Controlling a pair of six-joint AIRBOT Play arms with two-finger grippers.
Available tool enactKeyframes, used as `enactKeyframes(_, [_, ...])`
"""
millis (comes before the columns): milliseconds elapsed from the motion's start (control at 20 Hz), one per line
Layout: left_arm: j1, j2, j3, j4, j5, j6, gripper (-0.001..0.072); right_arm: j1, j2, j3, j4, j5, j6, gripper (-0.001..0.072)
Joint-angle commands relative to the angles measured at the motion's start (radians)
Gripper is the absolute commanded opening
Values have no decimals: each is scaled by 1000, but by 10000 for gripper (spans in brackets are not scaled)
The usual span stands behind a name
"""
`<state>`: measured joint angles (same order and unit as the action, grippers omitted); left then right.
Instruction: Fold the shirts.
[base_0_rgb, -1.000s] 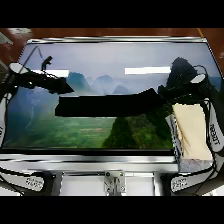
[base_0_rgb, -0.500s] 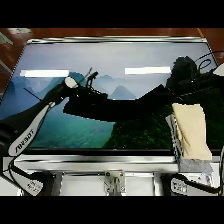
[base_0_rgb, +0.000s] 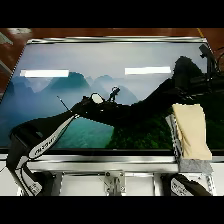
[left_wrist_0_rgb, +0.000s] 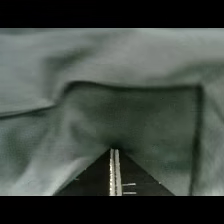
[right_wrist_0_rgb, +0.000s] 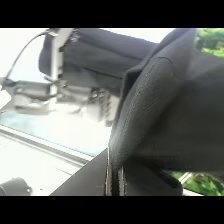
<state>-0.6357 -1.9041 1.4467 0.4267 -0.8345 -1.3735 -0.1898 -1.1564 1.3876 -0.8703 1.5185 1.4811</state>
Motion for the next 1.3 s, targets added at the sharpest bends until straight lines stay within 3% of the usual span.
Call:
enactKeyframes(0, [27, -15, 0, -133, 47, 2, 44, 1, 37, 1, 2, 5, 23, 68])
enactKeyframes(150, [135, 47, 0, -131, 38, 58, 43, 48, 28, 1, -11, -29, 39, 68])
enactKeyframes(300, [278, 187, 0, -131, 49, 141, 43, 217, -21, 1, -47, -134, 39, 67])
enactKeyframes(600, [596, 545, 0, -128, 34, 204, 44, 567, -212, 1, -43, -568, 39, 68])
enactKeyframes(800, [774, 739, 0, -128, -14, 214, 44, 723, -388, 1, 117, -838, 38, 68])
enactKeyframes(1150, [914, 891, 0, -128, -201, 240, 44, 873, -626, 1, 395, -1014, 32, 75])
enactKeyframes(1200, [913, 893, 0, -128, -226, 240, 44, 880, -636, 1, 429, -1026, 21, 87])
enactKeyframes(1250, [913, 893, 0, -128, -244, 240, 43, 882, -639, 1, 449, -1045, 19, 185])
